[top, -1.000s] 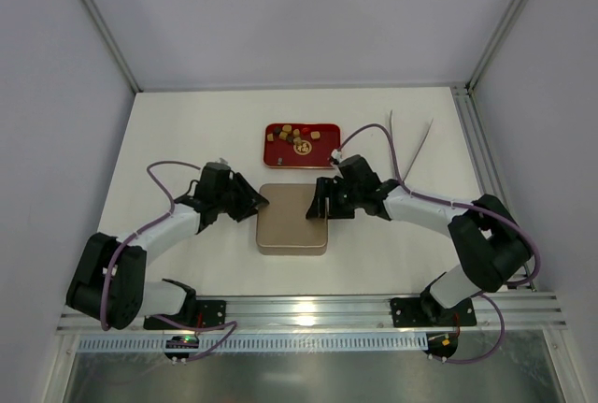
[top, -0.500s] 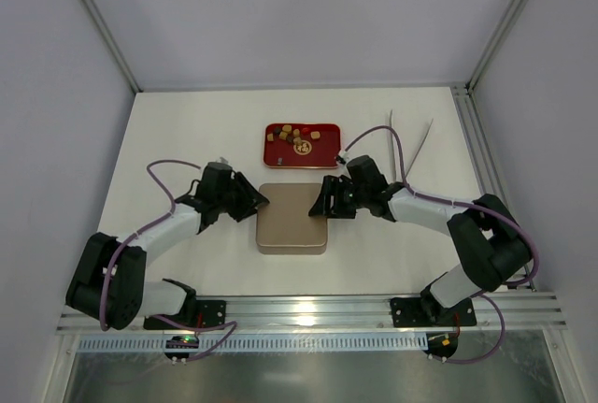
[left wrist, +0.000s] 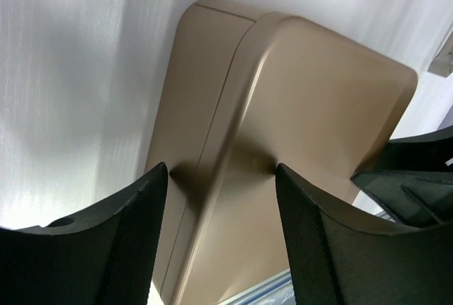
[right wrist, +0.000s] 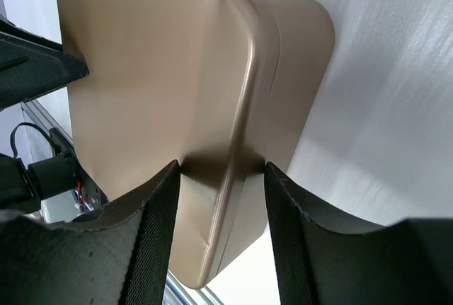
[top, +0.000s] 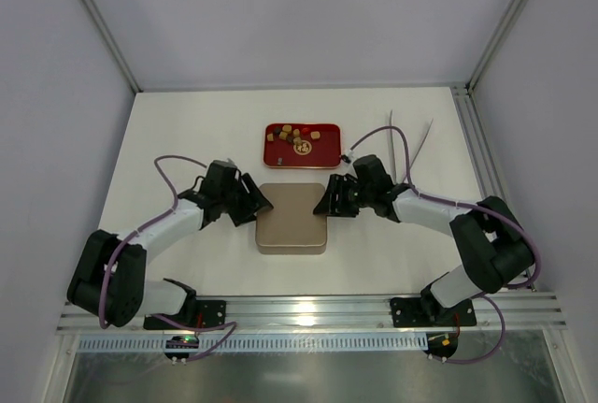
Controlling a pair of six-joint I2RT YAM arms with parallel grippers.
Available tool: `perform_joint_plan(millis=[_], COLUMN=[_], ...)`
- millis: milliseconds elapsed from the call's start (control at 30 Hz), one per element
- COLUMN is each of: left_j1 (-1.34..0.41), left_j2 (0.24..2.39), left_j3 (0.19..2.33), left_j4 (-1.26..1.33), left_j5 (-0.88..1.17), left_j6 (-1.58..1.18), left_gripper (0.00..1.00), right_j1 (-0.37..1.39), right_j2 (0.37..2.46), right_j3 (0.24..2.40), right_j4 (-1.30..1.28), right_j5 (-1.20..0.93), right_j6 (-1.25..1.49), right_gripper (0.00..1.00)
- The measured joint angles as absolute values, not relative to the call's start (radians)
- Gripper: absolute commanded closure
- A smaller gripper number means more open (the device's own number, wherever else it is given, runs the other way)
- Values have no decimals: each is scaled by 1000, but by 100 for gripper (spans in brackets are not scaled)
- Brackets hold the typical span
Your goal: Pack the chocolate
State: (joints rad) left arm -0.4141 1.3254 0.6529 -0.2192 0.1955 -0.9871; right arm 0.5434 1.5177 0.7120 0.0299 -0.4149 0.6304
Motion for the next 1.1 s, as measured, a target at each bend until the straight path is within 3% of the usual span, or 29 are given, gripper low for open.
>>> perform_joint_plan(millis=[567, 700, 900, 1033, 1100], left_j1=[-402, -393, -392, -392, -392], left_j2=[1340, 1315, 1168, 1050, 991], left_j3=[939, 1049, 1151, 1198, 1216], left_j4=[-487, -562, -635, -670, -688], left_j5=[201, 200, 191, 183, 176], left_j6=[-776, -712, -633, -593, -568], left_gripper=[25, 21, 18, 16, 16], right_j1=[422, 385, 377, 377, 377], right_j2=[1383, 1265, 970, 795, 741], right_j3=[763, 801, 908, 975, 1006], right_j4=[-124, -193, -300, -344, -377], right_j5=[-432, -392, -238, -138, -95], right_j6=[557, 535, 483, 457, 448], right_gripper=[50, 31, 13, 0, 0])
